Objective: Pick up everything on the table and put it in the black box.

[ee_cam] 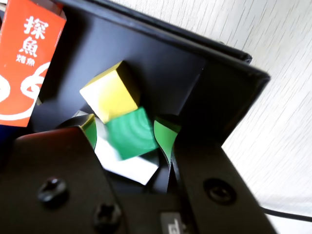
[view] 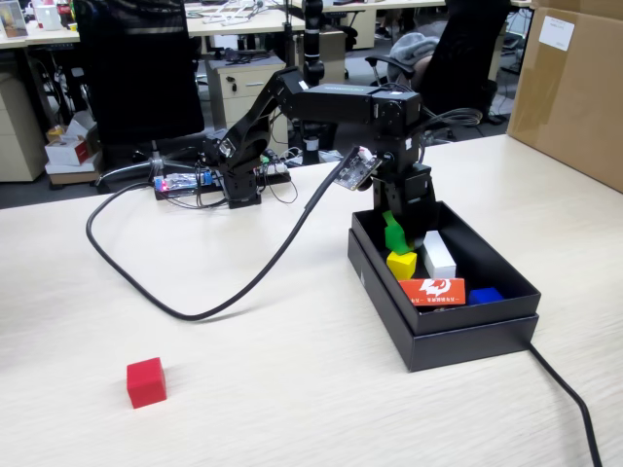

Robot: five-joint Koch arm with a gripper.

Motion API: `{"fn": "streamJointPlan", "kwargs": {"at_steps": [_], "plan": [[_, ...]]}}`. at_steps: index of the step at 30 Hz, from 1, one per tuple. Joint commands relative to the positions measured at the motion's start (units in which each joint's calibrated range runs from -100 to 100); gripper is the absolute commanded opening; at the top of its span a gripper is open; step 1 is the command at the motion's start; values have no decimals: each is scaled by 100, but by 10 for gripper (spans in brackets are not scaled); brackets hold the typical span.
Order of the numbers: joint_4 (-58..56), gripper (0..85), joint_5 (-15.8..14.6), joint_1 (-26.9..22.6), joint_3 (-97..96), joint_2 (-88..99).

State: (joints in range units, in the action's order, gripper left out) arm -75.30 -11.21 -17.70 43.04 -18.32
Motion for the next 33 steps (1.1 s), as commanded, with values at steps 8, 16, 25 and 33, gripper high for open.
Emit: {"fn": "streamJointPlan", "kwargs": {"at_steps": [8,16,25,33], "plan": [[122,326,5,166,30,2239],[122,398,337,1031,-514,4075],[830,444,1304,2335,-1629,3857],[2048,441,1905,3023,-1602,2434]]}}
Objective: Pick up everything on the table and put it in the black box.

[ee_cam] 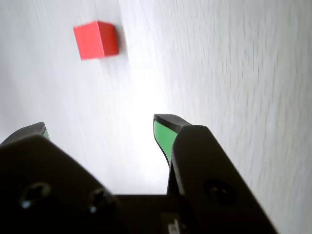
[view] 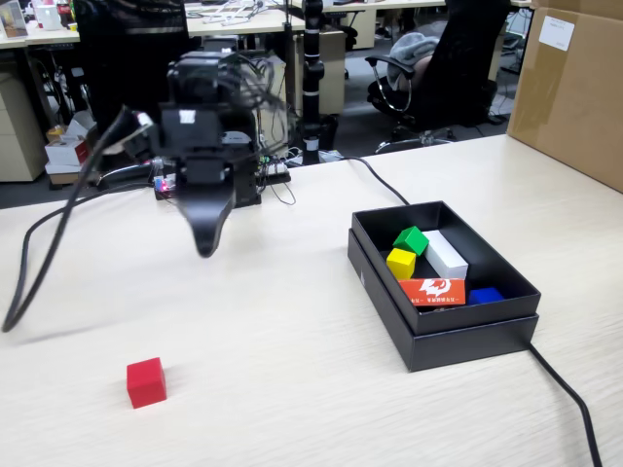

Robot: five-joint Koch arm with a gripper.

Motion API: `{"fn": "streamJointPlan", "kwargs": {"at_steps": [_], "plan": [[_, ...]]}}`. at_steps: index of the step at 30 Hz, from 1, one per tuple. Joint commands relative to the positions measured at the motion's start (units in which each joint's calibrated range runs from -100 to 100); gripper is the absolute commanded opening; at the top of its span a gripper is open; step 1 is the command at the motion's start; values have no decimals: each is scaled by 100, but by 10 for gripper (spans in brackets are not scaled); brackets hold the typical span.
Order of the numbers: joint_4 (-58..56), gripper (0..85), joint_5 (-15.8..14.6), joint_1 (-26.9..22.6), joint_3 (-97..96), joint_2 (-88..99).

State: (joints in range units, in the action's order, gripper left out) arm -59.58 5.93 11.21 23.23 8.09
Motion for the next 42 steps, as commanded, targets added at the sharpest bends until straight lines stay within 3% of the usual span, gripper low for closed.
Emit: {"fn": "streamJointPlan", "kwargs": {"at_steps": [1,15,36,42], "plan": [[477,441,234,186,542,-505],[477,440,313,386,2709,-3557],[485,432,420,293,3506,-4716],[459,312,488,317,3334,-4693]]}}
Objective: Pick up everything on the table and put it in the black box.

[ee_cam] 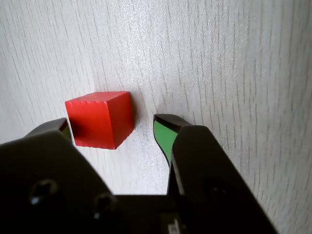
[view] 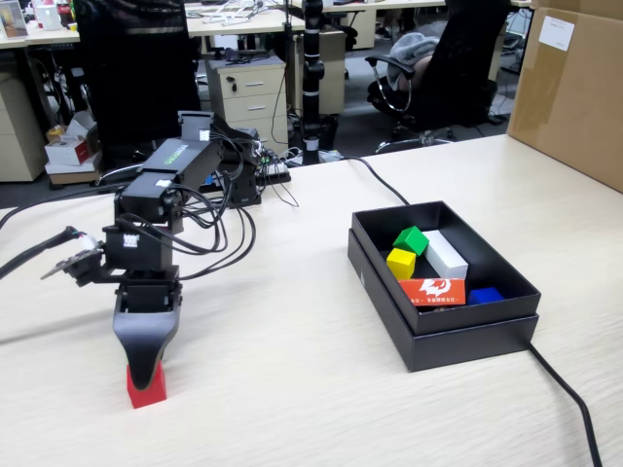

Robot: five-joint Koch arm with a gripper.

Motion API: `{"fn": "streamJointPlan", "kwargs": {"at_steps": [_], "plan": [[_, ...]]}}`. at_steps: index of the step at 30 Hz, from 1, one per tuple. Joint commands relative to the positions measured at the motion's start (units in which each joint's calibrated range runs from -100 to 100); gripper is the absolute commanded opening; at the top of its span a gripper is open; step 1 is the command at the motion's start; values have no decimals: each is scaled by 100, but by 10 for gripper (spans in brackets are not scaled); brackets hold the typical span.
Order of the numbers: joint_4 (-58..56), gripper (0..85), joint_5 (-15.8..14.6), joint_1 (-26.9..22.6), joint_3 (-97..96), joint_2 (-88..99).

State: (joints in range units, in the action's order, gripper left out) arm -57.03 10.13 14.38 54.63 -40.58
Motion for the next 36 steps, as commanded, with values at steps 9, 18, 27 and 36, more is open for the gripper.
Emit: {"fn": "streamJointPlan", "kwargs": {"at_steps": [9,18,27,36], "plan": [[-116,221,151,88,22,277],[-885,9,78,88,-78,805],[-1619,8,-347,-591,-2852,5567],[-1611,8,-1138,-2061,-3831,8321]]}}
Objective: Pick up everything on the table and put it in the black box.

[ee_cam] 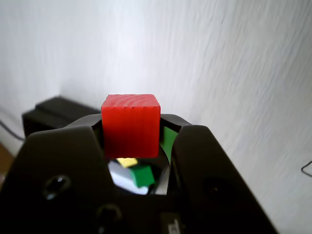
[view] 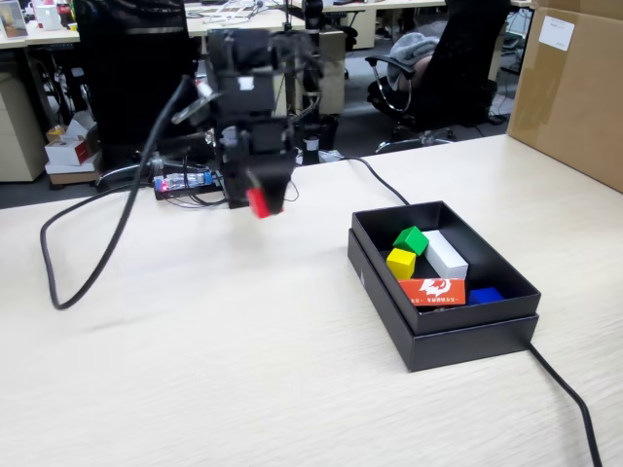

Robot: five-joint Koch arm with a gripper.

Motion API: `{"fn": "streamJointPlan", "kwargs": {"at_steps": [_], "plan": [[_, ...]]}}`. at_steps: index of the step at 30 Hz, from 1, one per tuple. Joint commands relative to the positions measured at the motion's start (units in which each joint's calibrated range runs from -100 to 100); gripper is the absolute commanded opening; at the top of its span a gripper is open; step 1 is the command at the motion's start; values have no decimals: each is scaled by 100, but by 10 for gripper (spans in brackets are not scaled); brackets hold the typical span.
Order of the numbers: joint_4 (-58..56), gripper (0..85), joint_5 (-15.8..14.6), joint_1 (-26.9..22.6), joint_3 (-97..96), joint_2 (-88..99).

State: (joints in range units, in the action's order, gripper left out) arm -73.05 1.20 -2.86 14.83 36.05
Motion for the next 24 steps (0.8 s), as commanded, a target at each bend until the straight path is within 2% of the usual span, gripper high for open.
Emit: {"fn": "streamJointPlan", "kwargs": {"at_steps": [1,5,6,7,11,19,21,24], "plan": [[-16,9,-332,-542,203,726],[27,9,-713,-1304,738,382],[35,9,-825,-1465,1218,-237],[35,9,-899,-1534,2216,-1683],[329,9,-904,-1460,2596,-3221],[329,13,-1011,-1368,2089,-3691],[329,108,-1035,-1353,1880,-3691],[329,140,-1040,-1314,1608,-3680]]}}
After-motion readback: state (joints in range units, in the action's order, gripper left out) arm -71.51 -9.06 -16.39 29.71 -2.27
